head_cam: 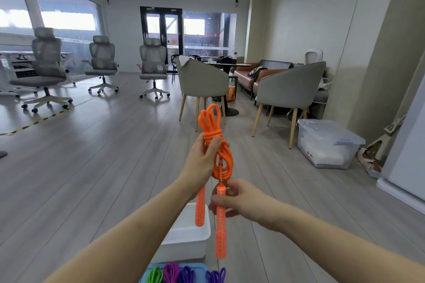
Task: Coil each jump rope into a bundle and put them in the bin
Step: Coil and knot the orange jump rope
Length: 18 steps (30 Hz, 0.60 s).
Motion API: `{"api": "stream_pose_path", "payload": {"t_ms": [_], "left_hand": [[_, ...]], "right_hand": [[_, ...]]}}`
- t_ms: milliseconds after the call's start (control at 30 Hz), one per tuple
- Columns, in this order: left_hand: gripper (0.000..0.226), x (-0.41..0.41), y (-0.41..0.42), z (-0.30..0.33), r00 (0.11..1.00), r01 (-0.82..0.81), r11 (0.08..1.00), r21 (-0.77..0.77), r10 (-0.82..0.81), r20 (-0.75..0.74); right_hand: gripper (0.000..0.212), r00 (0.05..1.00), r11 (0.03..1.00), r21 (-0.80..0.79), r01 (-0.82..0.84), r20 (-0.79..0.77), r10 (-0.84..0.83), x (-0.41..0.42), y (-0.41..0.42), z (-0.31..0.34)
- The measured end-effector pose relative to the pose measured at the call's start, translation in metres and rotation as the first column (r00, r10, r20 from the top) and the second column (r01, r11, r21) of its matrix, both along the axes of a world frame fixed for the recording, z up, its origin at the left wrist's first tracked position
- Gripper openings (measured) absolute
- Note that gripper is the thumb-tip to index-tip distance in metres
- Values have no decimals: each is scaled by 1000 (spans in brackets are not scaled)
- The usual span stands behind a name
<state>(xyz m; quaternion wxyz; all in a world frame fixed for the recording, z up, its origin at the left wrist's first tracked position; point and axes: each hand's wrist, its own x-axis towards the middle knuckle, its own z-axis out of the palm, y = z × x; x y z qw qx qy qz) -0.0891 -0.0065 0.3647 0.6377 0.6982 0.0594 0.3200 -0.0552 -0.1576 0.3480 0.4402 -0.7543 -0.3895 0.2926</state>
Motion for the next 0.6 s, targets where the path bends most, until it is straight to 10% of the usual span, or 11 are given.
{"api": "stream_pose_path", "payload": {"t_ms": [167, 600], "left_hand": [[37, -6, 3, 11, 999, -27, 999, -40, 28, 21], [47, -21, 2, 11, 966, 240, 971, 14, -238, -104]], "right_hand": [[6, 925, 997, -68, -38, 376, 61, 2, -4, -26], [58, 847, 943, -331, 8, 503, 170, 38, -22, -8]]}}
